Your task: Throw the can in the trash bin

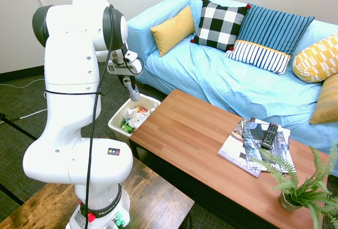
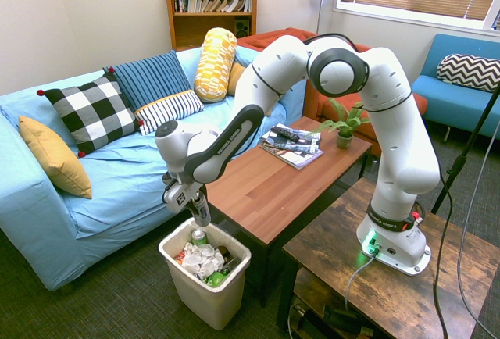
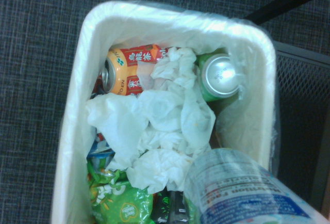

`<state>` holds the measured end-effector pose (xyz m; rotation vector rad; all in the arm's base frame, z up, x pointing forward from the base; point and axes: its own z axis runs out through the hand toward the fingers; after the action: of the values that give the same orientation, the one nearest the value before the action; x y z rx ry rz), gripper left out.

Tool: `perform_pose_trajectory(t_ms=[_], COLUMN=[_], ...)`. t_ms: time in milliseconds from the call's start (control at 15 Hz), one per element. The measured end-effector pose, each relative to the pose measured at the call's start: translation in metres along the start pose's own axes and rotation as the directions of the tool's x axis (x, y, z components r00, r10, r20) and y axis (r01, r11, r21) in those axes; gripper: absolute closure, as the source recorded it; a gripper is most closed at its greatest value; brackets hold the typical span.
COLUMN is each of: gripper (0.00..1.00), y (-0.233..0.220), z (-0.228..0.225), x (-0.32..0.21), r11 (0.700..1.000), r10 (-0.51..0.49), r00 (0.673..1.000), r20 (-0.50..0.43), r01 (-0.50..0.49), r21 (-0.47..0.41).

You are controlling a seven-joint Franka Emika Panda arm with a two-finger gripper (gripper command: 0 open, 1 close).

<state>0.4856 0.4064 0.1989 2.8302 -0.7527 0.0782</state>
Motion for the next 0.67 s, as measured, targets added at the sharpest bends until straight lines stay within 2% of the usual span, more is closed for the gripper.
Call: perform_pose_trajectory(t_ms=[67, 667], gripper=[0.0, 0.0], y=[-0.006, -0.01], z=[0.007, 0.034], x=[-0.003, 0.004], r11=[1.0, 0.995], r10=[-0.009, -0.013], r00=[1.0, 1.0], r20=[0.0, -0.014], r01=[0.009, 0.012], r21=[-0.014, -0.097])
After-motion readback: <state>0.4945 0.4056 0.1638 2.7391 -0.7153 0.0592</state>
